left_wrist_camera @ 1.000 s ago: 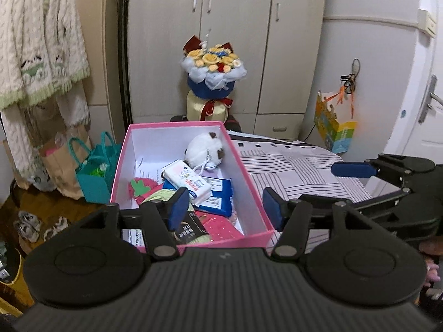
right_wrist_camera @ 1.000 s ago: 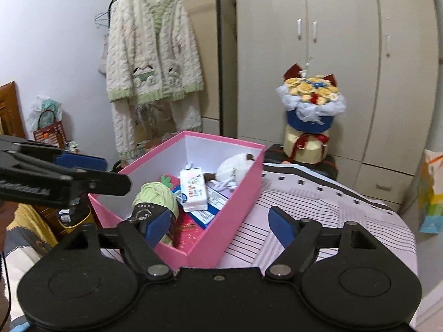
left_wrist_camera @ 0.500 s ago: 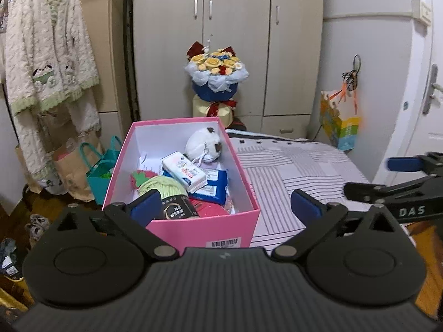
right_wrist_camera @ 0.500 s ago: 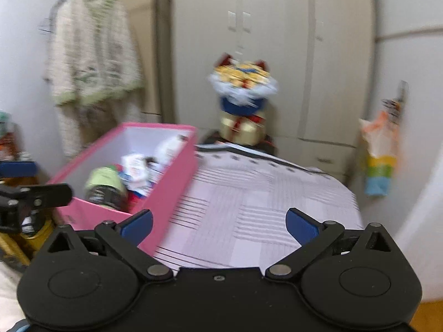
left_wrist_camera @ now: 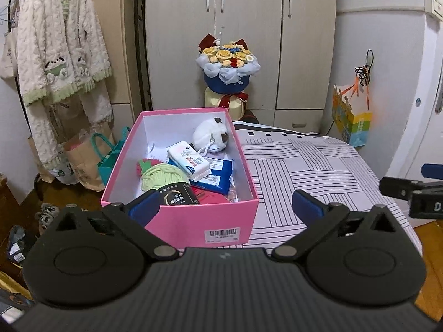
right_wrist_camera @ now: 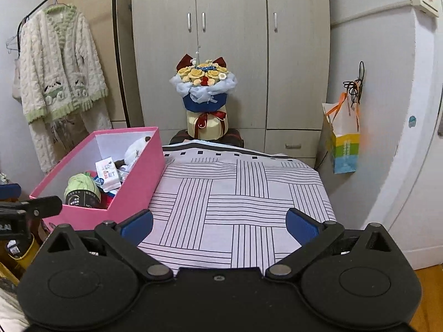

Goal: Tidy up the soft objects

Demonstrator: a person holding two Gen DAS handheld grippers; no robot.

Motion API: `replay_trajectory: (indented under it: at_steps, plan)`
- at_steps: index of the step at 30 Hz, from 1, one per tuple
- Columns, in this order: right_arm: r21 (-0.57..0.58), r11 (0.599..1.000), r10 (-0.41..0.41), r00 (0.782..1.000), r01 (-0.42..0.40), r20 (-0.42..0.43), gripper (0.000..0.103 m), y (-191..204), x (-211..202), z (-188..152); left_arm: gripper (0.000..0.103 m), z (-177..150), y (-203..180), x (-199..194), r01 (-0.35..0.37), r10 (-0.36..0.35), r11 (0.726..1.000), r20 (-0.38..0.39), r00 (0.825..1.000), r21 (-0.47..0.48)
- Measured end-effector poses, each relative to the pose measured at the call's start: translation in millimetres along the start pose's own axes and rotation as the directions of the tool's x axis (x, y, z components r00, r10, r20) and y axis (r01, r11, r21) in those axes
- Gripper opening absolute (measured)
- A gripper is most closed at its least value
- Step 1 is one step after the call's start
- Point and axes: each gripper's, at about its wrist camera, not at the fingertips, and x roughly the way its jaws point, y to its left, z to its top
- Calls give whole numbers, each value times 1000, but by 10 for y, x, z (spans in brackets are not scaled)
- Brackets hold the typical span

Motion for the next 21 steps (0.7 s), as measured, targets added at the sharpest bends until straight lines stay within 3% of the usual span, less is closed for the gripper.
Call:
replay_trajectory:
  at_steps: [7, 13, 21]
  plan:
    - [6, 999, 32, 999, -32, -13, 103, 25, -61, -75, 103, -72, -85, -8, 4, -4, 1000, 2, 1000, 19]
    - [-14, 1000, 7, 1000, -7, -4, 103, 67, -128, -123, 103, -117, -134, -46, 23, -23, 999, 6, 1000, 22]
    - [-38, 997, -67, 997, 68, 26, 103, 110, -145, -180, 103, -172, -142, 23, -20, 20, 1000, -1, 1000, 5]
